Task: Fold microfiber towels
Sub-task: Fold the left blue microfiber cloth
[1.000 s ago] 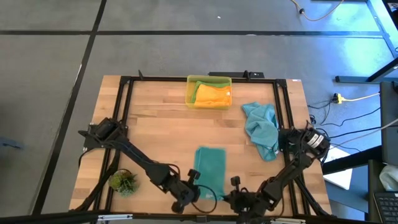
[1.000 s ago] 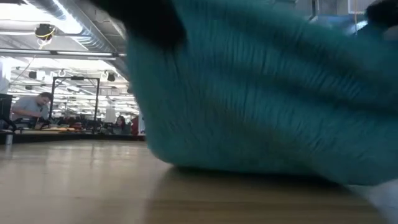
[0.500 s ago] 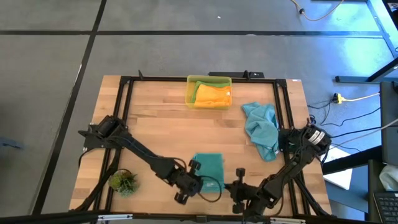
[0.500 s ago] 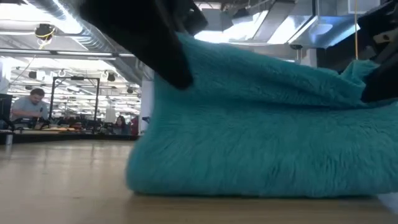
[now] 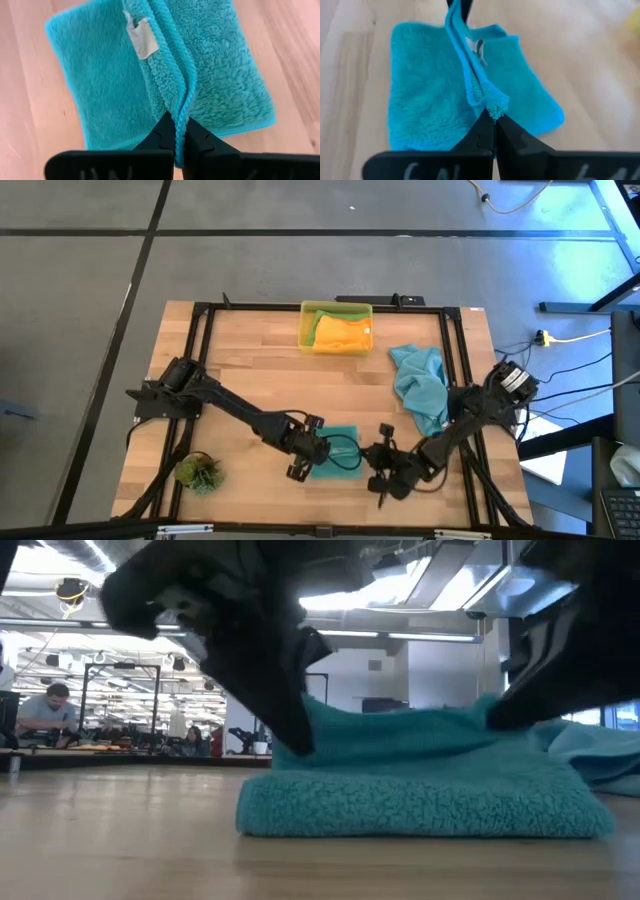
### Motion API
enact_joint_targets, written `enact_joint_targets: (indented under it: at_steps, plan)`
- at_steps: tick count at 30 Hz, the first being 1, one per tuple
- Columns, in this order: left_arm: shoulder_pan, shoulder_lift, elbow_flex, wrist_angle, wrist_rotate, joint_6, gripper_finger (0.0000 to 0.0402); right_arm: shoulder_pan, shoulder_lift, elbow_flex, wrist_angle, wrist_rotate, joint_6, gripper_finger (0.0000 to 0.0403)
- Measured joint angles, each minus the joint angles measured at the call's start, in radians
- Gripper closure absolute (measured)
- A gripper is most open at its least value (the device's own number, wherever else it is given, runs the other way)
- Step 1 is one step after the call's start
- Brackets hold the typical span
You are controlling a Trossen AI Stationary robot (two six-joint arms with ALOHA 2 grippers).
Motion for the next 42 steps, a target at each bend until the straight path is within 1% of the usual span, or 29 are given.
enact_joint_targets:
  at_steps: [2,5,10,13,16,21,23,26,29,32,35,39,42]
  plan:
    - [-0.001,-0.012,-0.021,0.003,0.000,-0.016,0.0401,-0.035,0.000,-0.053,0.117,-0.049,-0.047,0.0403]
    - [0.001,-0.044,-0.065,0.024,-0.010,-0.024,0.0401,-0.070,0.001,-0.111,0.255,-0.069,-0.090,0.0403]
    - [0.030,-0.115,-0.181,0.102,-0.036,-0.054,0.0401,-0.112,0.000,-0.149,0.335,-0.083,-0.102,0.0403]
    - [0.065,-0.139,-0.250,0.206,-0.003,-0.056,0.0401,-0.132,0.000,-0.153,0.320,-0.098,-0.100,0.0403]
    - [0.090,-0.139,-0.289,0.281,0.032,-0.047,0.0401,-0.148,0.000,-0.153,0.313,-0.109,-0.098,0.0403]
    - [0.126,-0.139,-0.315,0.304,0.033,-0.051,0.0401,-0.169,0.001,-0.153,0.290,-0.114,-0.066,0.0402]
    - [0.133,-0.139,-0.315,0.305,0.031,-0.053,0.0400,-0.179,0.001,-0.153,0.284,-0.114,-0.051,0.0395]
    - [0.134,-0.139,-0.316,0.304,0.035,-0.030,0.0382,-0.199,0.001,-0.153,0.283,-0.112,-0.028,0.0374]
    - [0.134,-0.138,-0.316,0.303,0.032,-0.016,0.0350,-0.211,0.001,-0.153,0.281,-0.085,-0.017,0.0344]
    - [0.134,-0.147,-0.316,0.298,-0.002,-0.018,0.0314,-0.212,0.001,-0.153,0.281,-0.052,-0.023,0.0313]
    - [0.134,-0.173,-0.316,0.279,-0.071,-0.019,0.0289,-0.211,0.001,-0.153,0.248,-0.029,-0.046,0.0286]
    - [0.134,-0.232,-0.316,0.242,-0.170,-0.018,0.0277,-0.211,-0.018,-0.153,0.151,-0.026,0.006,0.0265]
    - [0.134,-0.287,-0.316,0.229,-0.193,-0.019,0.0276,-0.211,-0.057,-0.153,0.092,-0.015,0.017,0.0261]
